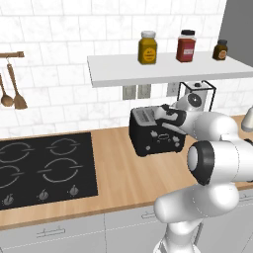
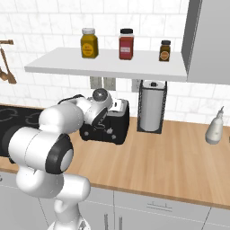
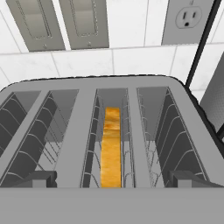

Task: Start the toaster. Once the lever pops up, take the bread to the plate on the dining counter.

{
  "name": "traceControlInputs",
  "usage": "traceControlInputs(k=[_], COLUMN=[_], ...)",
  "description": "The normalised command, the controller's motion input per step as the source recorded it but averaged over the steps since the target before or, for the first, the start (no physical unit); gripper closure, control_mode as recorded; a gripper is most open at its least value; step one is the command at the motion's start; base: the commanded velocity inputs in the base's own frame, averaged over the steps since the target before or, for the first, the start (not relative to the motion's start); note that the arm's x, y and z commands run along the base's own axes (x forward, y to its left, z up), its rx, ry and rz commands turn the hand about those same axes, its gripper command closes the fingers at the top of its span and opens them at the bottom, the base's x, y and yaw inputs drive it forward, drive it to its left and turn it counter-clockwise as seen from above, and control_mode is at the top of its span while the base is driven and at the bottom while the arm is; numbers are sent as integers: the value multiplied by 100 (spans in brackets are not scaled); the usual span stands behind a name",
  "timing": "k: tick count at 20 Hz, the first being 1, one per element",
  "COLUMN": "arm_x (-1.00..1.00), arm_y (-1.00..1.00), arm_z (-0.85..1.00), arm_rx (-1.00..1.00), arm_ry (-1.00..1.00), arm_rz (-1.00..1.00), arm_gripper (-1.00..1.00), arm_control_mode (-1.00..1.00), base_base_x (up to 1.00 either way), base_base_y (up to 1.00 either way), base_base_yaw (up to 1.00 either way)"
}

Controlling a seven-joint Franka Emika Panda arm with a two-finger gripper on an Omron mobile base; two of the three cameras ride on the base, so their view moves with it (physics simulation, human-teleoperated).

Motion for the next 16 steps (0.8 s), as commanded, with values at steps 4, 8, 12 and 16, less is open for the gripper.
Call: traceControlInputs(k=[4, 8, 12, 16], arm_x=[0, 0, 0, 0], arm_y=[0, 0, 0, 0], arm_z=[0, 0, 0, 0], arm_rx=[0, 0, 0, 0], arm_ry=[0, 0, 0, 0], arm_rz=[0, 0, 0, 0], arm_gripper=[-100, -100, -100, -100], arm_control_mode=[-100, -100, -100, -100], base_base_x=[0, 0, 0, 0], base_base_y=[0, 0, 0, 0], base_base_yaw=[0, 0, 0, 0])
